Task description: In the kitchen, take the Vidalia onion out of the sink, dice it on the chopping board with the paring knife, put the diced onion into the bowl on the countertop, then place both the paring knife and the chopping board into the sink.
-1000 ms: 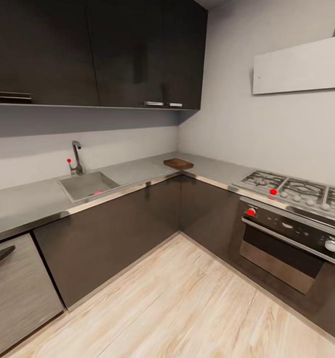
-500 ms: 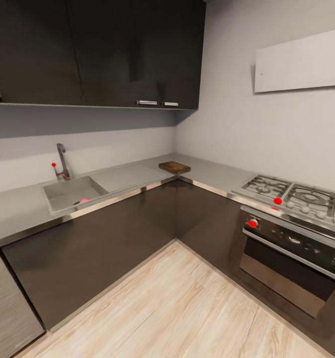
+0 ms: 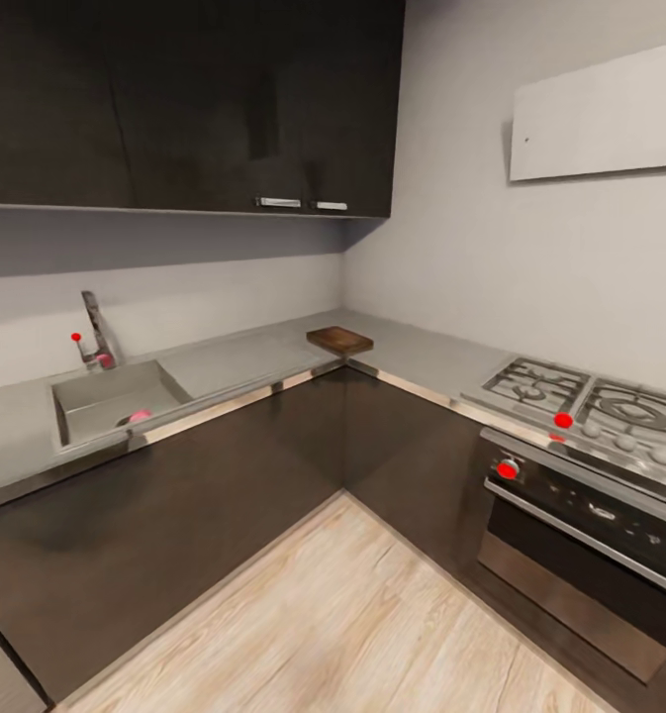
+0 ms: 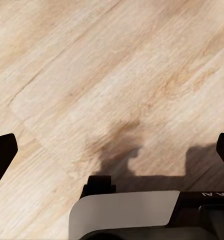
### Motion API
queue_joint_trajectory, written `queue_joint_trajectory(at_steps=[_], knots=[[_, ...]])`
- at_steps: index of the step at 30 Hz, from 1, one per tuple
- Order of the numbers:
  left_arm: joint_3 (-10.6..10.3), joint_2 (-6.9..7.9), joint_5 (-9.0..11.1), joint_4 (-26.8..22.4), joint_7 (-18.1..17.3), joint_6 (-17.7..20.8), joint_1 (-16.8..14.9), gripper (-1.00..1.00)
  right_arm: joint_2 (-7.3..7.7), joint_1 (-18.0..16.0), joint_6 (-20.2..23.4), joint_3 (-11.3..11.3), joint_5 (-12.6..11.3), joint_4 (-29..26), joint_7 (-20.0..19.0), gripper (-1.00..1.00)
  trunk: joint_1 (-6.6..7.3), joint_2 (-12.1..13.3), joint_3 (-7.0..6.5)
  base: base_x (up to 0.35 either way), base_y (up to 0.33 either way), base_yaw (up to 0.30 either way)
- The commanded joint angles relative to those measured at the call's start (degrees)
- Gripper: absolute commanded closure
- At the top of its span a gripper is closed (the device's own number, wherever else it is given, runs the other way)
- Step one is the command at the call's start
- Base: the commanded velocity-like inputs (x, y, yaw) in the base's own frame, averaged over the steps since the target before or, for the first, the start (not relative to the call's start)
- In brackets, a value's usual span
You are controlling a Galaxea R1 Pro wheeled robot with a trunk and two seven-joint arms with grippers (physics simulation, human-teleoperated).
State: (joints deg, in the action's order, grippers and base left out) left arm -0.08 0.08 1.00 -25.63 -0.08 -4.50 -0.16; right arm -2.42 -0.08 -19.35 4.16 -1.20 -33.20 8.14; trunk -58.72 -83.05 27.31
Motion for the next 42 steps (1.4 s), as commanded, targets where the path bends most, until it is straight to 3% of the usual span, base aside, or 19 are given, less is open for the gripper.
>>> queue_joint_trajectory(at_steps=[1,16,42], knots=[[0.0,0.01,0.1,0.0,0.0,-0.2,0.0,-1.0,-0.04,0.0,-0.2,0.1,-0.1,0.0,-0.1,-1.0,-0.01,0.0,0.05,0.059,-0.018,0.0],[0.0,0.01,0.1,0.0,0.0,-0.2,0.0,-1.0,-0.04,0.0,-0.2,0.1,-0.1,0.0,-0.1,-1.0,-0.01,0.0,0.05,0.008,-0.002,0.0],[0.0,0.01,0.1,-0.1,0.0,-0.2,0.0,-1.0,-0.04,0.0,-0.2,0.1,-0.1,0.0,-0.1,-1.0,5.7,10.4,-4.62,0.0,0.0,0.0]])
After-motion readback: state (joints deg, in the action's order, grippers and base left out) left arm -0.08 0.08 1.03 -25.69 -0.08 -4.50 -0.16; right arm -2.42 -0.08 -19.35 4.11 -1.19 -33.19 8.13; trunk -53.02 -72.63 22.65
